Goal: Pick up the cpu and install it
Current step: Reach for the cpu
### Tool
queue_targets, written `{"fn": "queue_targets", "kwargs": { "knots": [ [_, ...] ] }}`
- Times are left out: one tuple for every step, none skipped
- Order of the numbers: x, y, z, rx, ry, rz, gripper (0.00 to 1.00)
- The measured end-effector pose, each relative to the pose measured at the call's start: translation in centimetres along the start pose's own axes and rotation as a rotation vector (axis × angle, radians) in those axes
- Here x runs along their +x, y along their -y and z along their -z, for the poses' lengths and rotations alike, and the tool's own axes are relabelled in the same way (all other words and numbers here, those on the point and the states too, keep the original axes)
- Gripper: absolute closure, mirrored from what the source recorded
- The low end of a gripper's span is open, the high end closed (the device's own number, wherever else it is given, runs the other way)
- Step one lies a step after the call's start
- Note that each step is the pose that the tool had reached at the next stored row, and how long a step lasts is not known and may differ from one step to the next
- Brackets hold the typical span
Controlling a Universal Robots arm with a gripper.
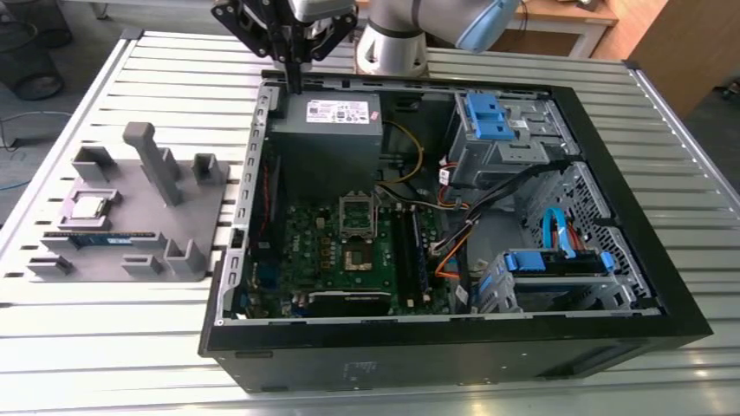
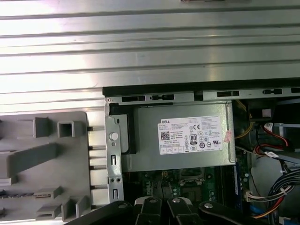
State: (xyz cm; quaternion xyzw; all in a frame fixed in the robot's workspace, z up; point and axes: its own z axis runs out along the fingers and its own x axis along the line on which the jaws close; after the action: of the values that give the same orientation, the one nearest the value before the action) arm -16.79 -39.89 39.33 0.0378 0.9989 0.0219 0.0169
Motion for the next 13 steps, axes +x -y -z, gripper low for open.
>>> {"fn": "queue_targets", "kwargs": {
  "knots": [
    [0.07, 0.0, 0.0, 0.0, 0.0, 0.0, 0.89],
    [0.14, 0.01, 0.0, 0.0, 0.0, 0.0, 0.89],
    [0.2, 0.02, 0.01, 0.0, 0.0, 0.0, 0.89],
    [0.27, 0.02, 0.01, 0.0, 0.0001, 0.0, 0.89],
    [0.34, 0.03, 0.01, 0.0, 0.0001, 0.0, 0.89],
    [0.42, 0.03, 0.02, 0.0, 0.0, 0.0, 0.89],
    [0.49, 0.04, 0.02, 0.0, 0.0001, 0.0, 0.89],
    [0.57, 0.04, 0.02, 0.0001, 0.0001, 0.0, 0.89],
    [0.65, 0.05, 0.03, 0.0001, 0.0001, 0.0, 0.89],
    [0.73, 0.05, 0.03, 0.0, 0.0002, 0.0, 0.89],
    [0.82, 0.06, 0.03, 0.0, 0.0003, 0.0, 0.89],
    [0.91, 0.07, 0.03, 0.0, 0.0003, 0.0, 0.89],
    [1.01, 0.08, 0.04, 0.0, 0.0004, 0.0, 0.89]
  ]
}}
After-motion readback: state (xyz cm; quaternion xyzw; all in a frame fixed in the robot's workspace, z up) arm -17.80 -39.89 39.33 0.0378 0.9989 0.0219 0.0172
